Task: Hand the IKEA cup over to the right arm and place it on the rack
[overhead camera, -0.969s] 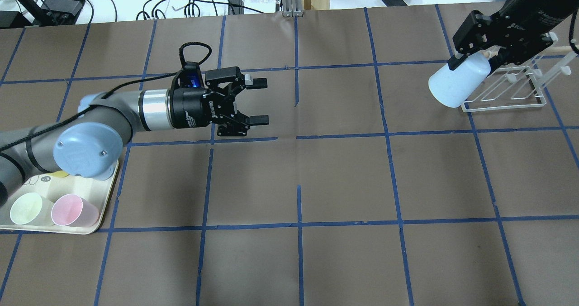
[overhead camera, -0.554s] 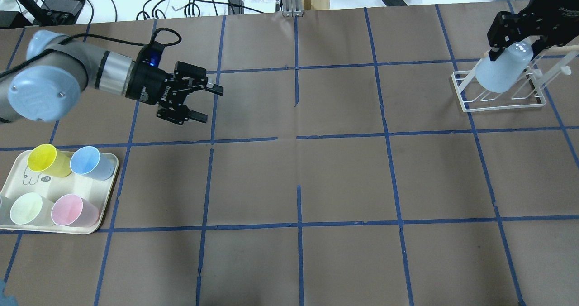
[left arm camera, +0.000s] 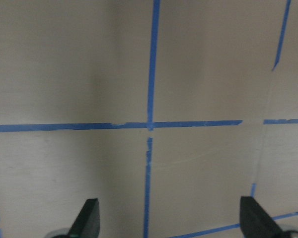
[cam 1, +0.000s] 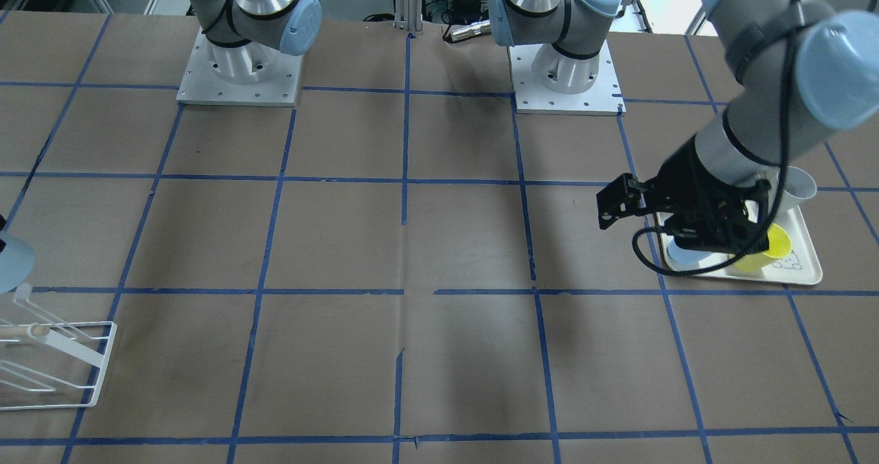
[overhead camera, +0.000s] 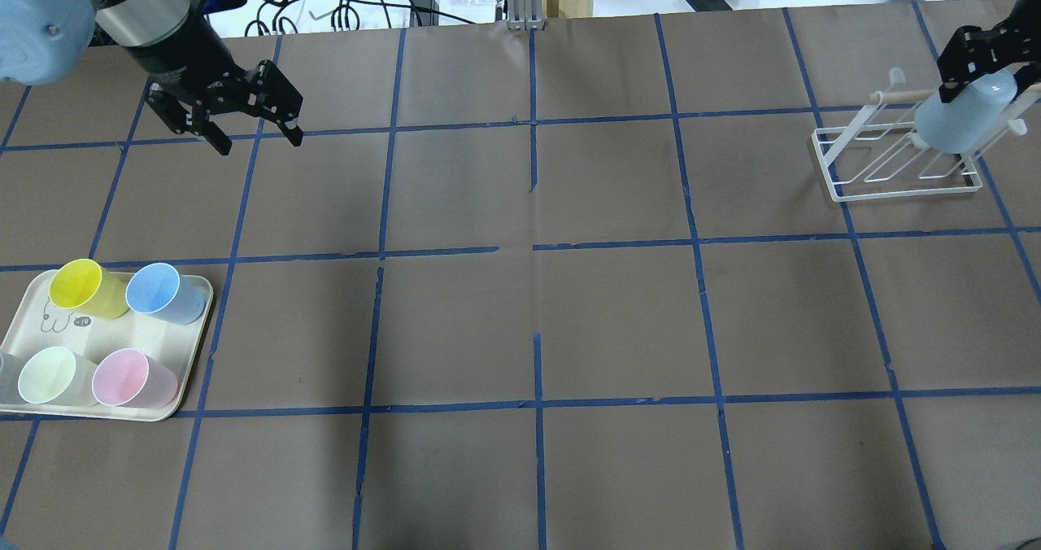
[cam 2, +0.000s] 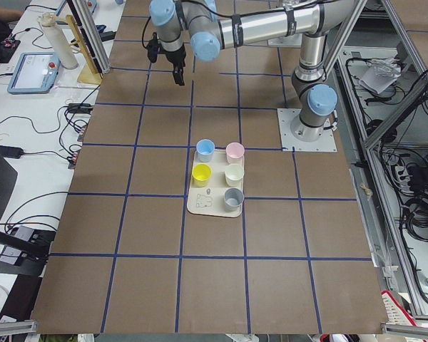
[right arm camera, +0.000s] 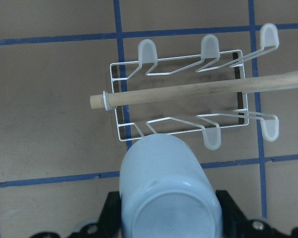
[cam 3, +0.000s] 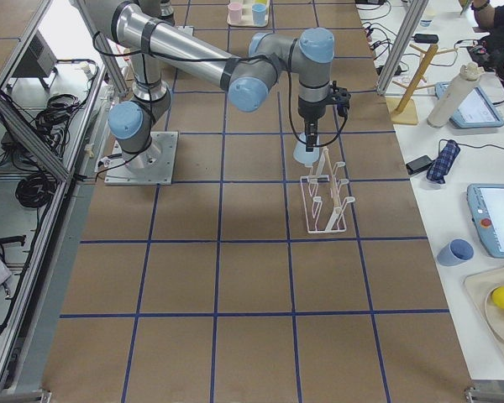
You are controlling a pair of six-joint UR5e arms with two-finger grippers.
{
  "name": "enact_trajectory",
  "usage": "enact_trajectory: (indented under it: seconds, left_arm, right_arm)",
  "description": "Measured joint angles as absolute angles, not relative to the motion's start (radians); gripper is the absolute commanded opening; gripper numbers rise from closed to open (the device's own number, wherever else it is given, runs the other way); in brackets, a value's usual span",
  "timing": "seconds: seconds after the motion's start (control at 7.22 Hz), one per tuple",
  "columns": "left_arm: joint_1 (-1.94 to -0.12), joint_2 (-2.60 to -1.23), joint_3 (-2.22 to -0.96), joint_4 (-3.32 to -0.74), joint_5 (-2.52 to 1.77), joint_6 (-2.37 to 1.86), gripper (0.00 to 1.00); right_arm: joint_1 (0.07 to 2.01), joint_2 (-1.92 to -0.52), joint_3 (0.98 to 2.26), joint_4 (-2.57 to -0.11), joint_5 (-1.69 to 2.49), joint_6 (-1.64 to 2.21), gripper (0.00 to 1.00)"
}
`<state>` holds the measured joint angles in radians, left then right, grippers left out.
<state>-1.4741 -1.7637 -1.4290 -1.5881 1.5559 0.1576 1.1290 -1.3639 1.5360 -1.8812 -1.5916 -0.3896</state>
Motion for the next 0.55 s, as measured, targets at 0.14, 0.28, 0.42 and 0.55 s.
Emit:
enact_trajectory:
  seconds: [0.14,0.28,0.42,0.55]
  left_arm:
    - [-1.549,-1.715,-1.410,-1.598,1.642,0.108,1.00]
    - [-1.599,-1.658,-1.413,-1.607,1.673,0.075,1.00]
    - [-1.619,-1.602,-1.428,-1.634,1.678,0.062,1.00]
    - [-1.610,-1.552,-1.444,-1.668,1.677,0.060,1.00]
  right_arm:
    - [1.128,-1.353,1.542,-1.905,-1.591,-0.403,0.25]
    - [1.128,-1.340,1.552,-1.927,-1.590,-0.408,0.26]
    - [1.127,-1.330,1.566,-1.943,-1.589,-0.409,0.26]
    - [1.127,-1.326,1.577,-1.949,-1.586,-0.408,0.27]
